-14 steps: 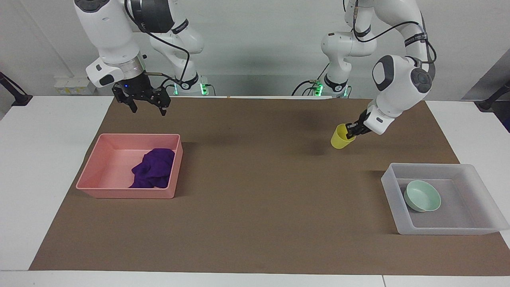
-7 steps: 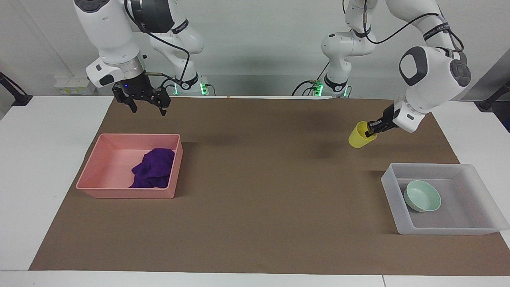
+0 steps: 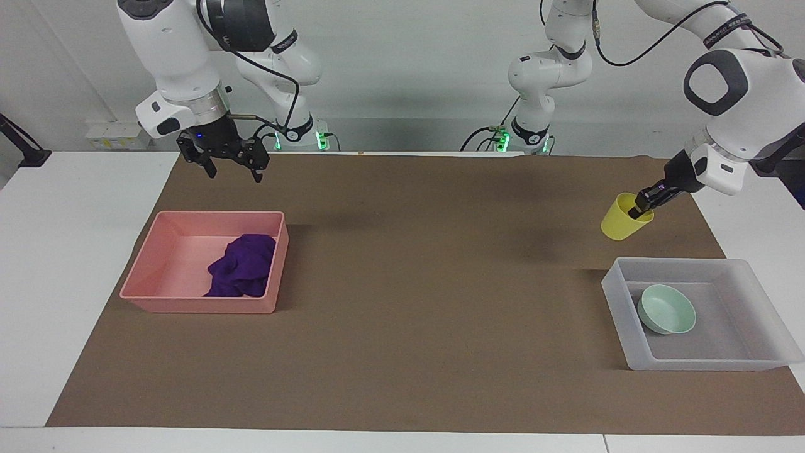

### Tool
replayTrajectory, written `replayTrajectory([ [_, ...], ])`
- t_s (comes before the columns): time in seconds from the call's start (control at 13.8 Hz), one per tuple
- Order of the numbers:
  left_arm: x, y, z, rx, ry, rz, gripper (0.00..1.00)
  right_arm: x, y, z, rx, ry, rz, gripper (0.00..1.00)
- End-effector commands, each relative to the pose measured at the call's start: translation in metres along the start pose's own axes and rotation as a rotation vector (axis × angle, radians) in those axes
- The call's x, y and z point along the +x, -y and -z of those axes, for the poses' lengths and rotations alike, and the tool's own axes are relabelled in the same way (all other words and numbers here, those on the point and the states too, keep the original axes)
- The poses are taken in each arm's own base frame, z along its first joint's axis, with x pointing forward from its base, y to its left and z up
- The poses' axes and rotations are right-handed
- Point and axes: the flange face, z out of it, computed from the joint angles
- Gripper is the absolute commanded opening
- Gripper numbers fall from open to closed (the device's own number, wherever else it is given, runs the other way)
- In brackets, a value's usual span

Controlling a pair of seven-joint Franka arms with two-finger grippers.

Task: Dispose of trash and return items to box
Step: 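Carry the yellow cup with the left gripper into the clear box, then place the yellow cup into the green bowl with the left gripper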

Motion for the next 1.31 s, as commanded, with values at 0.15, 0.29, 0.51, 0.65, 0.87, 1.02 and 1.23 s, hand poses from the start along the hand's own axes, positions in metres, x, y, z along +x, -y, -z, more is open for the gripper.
replayTrajectory([
  [0.15,0.052,0.033,0.025,-0.019,-0.063,0.117,0.00,-0.001,-0.003,0.002,0.026,-0.001,0.004,1.00],
  [0.29,0.072,0.046,0.026,-0.003,-0.123,0.156,0.00,-0.001,-0.003,0.002,0.026,-0.001,0.004,1.00],
  [0.51,0.099,0.063,0.024,-0.016,-0.241,0.166,0.00,-0.001,-0.003,0.002,0.026,-0.001,0.004,1.00],
  [0.65,0.124,0.079,0.013,-0.023,-0.310,0.183,0.00,-0.001,-0.003,0.002,0.026,-0.001,0.004,1.00],
  [0.87,0.146,0.097,-0.018,-0.011,-0.302,0.169,0.00,-0.001,-0.003,0.002,0.026,-0.001,0.004,1.00],
  [1.02,0.157,0.088,-0.050,-0.004,-0.277,0.149,0.00,-0.001,-0.003,0.002,0.026,-0.001,0.004,1.00],
  [1.23,0.160,0.086,-0.073,0.077,-0.252,0.092,0.00,-0.001,-0.003,0.002,0.026,-0.001,0.004,1.00],
])
